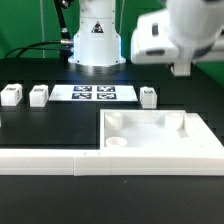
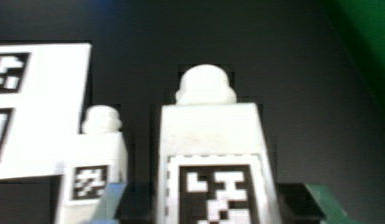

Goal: Assemble square table

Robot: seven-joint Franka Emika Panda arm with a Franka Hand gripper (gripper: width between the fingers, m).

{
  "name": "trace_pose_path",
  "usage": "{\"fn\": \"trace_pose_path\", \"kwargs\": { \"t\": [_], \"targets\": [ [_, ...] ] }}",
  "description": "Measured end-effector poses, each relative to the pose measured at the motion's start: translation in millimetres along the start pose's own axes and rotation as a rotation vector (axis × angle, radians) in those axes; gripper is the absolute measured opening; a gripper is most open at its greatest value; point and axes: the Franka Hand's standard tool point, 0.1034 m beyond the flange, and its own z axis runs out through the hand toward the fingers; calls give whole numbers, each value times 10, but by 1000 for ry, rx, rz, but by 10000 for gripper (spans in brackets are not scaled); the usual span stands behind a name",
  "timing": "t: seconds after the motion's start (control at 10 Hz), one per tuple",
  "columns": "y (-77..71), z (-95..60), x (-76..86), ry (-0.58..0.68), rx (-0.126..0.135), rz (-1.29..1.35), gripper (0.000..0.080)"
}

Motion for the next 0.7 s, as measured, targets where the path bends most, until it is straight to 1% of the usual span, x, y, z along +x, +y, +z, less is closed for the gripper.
{"fn": "trace_pose_path", "kwargs": {
  "t": [0.1,0.2,0.3,0.4,0.5,0.6,0.7],
  "targets": [
    [-43,29,30,19,0,9,287],
    [-74,-21,119,116,12,8,287],
    [-71,-50,101,194,16,10,287],
    [-58,-105,91,245,18,-3,287],
    [-51,-411,147,298,31,-23,287],
    [-43,-739,196,369,34,-43,287],
    [-42,-955,228,413,18,-75,287]
  ]
}}
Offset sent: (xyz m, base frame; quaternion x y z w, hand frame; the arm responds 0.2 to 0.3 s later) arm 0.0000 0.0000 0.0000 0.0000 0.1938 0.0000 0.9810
